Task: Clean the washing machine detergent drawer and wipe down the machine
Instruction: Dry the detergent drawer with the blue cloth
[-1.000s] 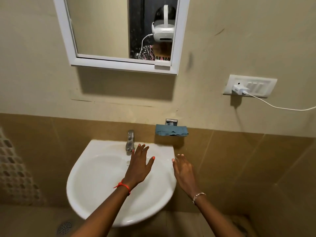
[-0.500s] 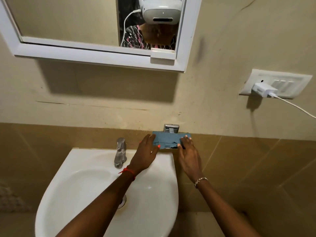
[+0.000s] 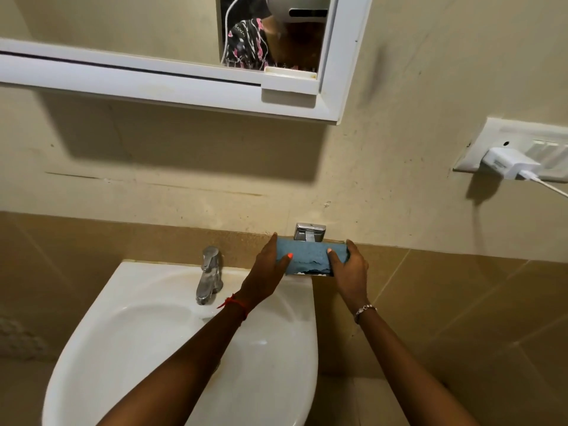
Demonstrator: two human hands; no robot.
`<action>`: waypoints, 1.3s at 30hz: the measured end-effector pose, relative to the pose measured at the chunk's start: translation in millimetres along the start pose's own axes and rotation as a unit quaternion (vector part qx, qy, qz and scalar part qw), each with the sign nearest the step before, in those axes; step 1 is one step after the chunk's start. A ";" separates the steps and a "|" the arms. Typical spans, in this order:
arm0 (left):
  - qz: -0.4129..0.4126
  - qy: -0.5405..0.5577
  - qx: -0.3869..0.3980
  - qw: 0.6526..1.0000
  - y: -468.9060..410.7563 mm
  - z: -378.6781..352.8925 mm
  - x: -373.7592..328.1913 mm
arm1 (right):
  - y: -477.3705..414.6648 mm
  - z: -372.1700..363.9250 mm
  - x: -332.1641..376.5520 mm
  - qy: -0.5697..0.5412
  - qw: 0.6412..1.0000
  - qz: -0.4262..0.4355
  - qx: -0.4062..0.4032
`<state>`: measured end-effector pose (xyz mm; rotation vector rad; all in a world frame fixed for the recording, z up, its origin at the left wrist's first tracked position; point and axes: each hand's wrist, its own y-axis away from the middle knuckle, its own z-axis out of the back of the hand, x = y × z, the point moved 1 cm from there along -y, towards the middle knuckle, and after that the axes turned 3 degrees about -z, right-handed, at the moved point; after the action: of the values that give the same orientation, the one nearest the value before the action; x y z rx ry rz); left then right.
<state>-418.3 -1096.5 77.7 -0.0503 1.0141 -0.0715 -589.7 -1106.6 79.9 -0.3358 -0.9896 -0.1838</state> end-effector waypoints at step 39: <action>0.116 0.105 -0.582 0.798 377.2 197.4 9.3 | 300.8 -92.2 176.0 -0.485 0.518 -0.319 0.628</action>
<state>-232.0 -719.7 145.6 -1.0691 1.1460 0.8083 -331.4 -858.9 123.5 1.5120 -2.0508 0.1432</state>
